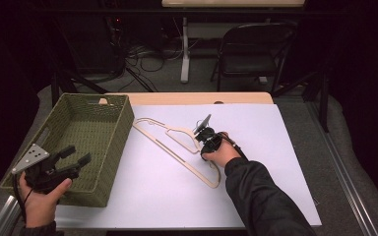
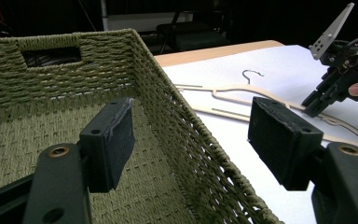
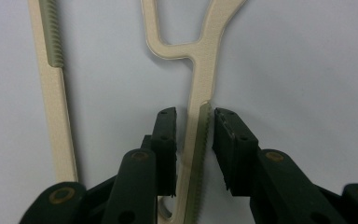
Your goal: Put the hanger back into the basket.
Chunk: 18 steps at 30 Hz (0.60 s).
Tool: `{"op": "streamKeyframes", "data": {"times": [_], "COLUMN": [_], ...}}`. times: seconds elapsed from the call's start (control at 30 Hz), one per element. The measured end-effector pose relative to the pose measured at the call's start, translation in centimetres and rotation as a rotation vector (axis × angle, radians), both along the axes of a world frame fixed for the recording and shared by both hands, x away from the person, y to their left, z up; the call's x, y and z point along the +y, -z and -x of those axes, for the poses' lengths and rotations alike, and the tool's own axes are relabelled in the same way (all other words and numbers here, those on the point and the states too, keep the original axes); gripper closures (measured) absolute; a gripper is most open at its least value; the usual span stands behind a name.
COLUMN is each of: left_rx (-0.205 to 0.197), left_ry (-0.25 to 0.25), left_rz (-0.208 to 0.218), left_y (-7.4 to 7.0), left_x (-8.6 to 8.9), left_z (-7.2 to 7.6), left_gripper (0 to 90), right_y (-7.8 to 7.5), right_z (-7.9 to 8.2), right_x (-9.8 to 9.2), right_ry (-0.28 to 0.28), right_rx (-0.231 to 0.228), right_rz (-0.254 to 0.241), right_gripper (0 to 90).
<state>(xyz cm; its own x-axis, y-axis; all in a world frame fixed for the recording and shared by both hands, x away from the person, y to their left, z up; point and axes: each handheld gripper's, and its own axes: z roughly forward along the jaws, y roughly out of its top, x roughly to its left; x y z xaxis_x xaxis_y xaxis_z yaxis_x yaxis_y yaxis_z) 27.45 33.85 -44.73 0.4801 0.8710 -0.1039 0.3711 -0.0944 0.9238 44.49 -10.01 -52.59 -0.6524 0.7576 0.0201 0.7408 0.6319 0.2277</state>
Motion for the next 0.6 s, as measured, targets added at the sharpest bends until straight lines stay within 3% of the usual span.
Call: {"op": "streamKeyframes", "data": {"times": [0.13, 0.2, 0.27, 0.37, 0.5, 0.57, 0.6], "left_rx": [-0.001, -0.002, -0.003, -0.006, -0.004, -0.004, -0.004], "left_ry": [-0.002, -0.002, -0.002, -0.004, -0.007, -0.008, -0.005], "left_rz": [-0.001, -0.002, -0.002, 0.007, 0.005, 0.005, 0.006], "left_y": [0.0, 0.0, 0.0, 0.0, 0.0, 0.0, 0.0], "left_x": [0.0, 0.0, 0.0, 0.1, 0.1, 0.1, 0.1], "left_z": [0.0, 0.0, 0.0, 0.0, 0.0, 0.0, 0.0], "left_gripper": [31.2, 31.4, 31.4, 31.4, 31.4, 31.4, 31.4], "right_y": [0.0, 0.3, -0.1, -0.1, 0.1, -0.1, 0.1], "right_z": [0.0, 0.2, -0.2, -0.2, -0.3, -0.5, -0.4], "right_x": [0.3, 0.6, 0.6, 1.0, 1.3, 1.3, 1.4], "right_ry": [-0.005, 0.042, -0.003, 0.000, 0.015, 0.006, 0.030], "right_rx": [0.009, -0.009, 0.022, 0.027, 0.020, 0.039, 0.028], "right_rz": [0.014, -0.018, 0.040, 0.064, 0.063, 0.083, 0.059], "right_gripper": [69.9, 71.1, 71.1, 71.0, 71.6, 73.5, 75.2]}}
